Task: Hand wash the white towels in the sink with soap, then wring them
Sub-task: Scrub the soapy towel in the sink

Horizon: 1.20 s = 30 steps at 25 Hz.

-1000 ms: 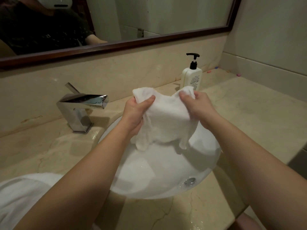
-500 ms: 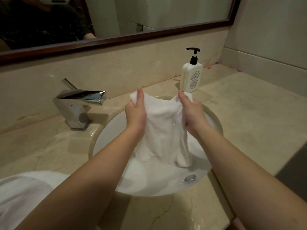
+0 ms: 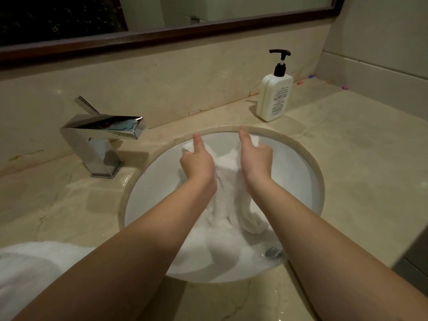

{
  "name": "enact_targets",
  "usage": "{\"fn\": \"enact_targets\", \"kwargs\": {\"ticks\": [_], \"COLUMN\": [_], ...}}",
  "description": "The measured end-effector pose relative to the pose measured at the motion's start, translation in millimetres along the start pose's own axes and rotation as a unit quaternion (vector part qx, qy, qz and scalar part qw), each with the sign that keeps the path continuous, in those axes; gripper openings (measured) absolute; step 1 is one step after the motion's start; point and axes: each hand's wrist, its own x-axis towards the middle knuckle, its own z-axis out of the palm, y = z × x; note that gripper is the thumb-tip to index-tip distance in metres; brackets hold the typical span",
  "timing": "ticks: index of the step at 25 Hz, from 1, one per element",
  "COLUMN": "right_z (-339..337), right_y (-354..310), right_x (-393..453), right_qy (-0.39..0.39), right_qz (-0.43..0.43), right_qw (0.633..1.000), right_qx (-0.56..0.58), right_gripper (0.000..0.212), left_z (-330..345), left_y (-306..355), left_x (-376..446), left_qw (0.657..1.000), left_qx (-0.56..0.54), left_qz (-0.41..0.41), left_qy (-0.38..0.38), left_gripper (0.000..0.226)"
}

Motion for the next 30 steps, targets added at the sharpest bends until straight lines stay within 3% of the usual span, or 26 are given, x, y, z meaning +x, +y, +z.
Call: {"fn": "enact_targets", "kwargs": {"ticks": [4, 7, 9, 11, 15, 19, 23, 26, 30], "right_z": [10.0, 8.2, 8.5, 13.6, 17.3, 25.4, 22.0, 24.0, 13.4], "right_y": [4.1, -2.2, 1.5, 9.0, 6.7, 12.6, 12.6, 18.8, 14.3], "right_x": [-15.4, -6.5, -9.3, -19.1, -9.8, -20.0, -7.3, -12.1, 2.8], "right_qy": [-0.031, 0.014, 0.002, -0.043, -0.017, -0.077, -0.024, -0.085, -0.014], "right_qz": [-0.097, -0.109, -0.091, -0.096, -0.077, -0.084, -0.072, -0.097, -0.059], "right_qw": [0.992, 0.991, 0.994, 0.991, 0.994, 0.989, 0.995, 0.987, 0.997], "right_qx": [-0.072, -0.077, -0.066, -0.087, -0.082, -0.095, -0.059, -0.092, -0.046], "right_gripper": [0.059, 0.055, 0.048, 0.046, 0.048, 0.049, 0.047, 0.042, 0.046], "left_z": [6.1, 12.5, 12.1, 9.0, 9.3, 3.3, 5.0, 2.3, 7.6], "left_y": [-5.6, -10.4, -7.1, -4.2, -8.9, -6.6, -8.3, -5.2, -13.8], "left_x": [-12.3, -25.5, -20.1, -13.0, -17.3, -4.8, -10.2, -6.6, -14.5], "left_qw": [0.992, 0.988, 0.990, 0.996, 0.996, 0.997, 0.994, 0.995, 0.990], "left_qx": [-0.020, 0.019, 0.035, 0.004, 0.024, -0.023, 0.038, 0.004, 0.056], "left_qz": [-0.034, 0.014, 0.030, -0.019, -0.014, -0.038, -0.015, -0.035, 0.027], "left_qy": [-0.120, -0.155, -0.130, -0.090, -0.088, -0.069, -0.101, -0.089, -0.124], "left_gripper": [0.046, 0.044, 0.047, 0.048, 0.039, 0.036, 0.043, 0.049, 0.045]}}
